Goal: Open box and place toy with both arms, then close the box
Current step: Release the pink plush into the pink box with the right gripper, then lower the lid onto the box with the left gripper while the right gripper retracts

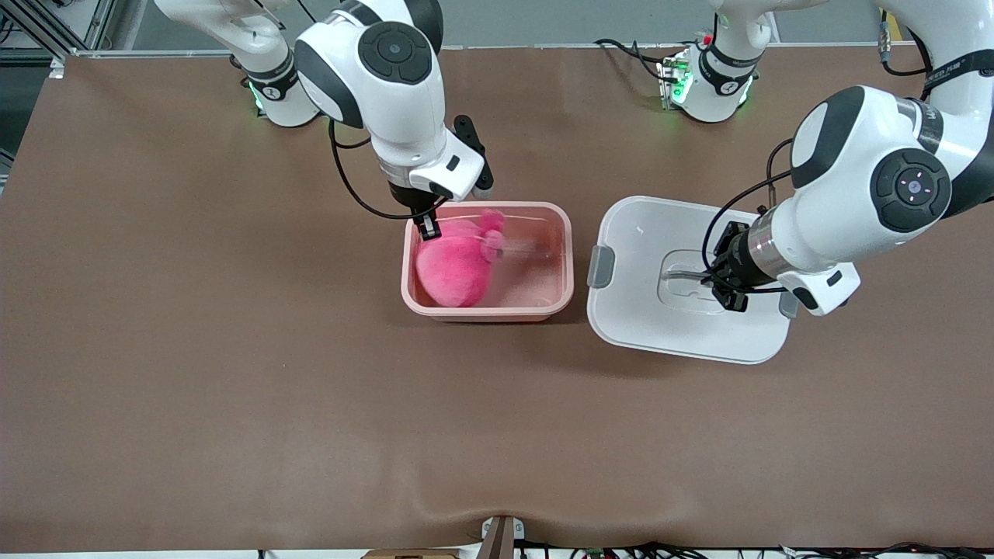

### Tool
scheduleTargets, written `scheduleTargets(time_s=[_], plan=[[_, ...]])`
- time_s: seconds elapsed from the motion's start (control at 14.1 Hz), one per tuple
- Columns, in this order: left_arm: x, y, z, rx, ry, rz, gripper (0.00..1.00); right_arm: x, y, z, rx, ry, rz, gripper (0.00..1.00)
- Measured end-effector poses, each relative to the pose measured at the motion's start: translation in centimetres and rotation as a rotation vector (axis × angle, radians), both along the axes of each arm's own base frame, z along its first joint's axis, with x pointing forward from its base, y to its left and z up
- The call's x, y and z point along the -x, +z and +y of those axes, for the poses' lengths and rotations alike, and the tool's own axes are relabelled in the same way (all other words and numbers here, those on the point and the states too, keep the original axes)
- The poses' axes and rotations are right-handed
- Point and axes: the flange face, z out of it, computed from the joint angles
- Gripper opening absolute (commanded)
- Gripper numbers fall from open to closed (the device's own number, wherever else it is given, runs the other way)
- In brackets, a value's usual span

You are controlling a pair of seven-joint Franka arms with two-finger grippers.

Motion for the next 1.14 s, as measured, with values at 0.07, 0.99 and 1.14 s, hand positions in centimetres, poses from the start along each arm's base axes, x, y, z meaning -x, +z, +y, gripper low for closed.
scheduleTargets(time_s=[0.07,0.99,1.14], plan=[[0.0,0.0,0.0,0.0,0.0,0.001,0.0,-0.3,0.0,-0.4,0.0,-0.007,-0.001,1.0],[2.4,-0.2,-8.2,0.005,0.112,-0.013,0.0,-6.7,2.5,-15.3,0.067,-0.712,0.056,1.0],[3.2,-0.7,-11.4,0.019,0.148,-0.027,0.0,-8.5,2.7,-20.3,0.076,-0.873,0.065,1.0]])
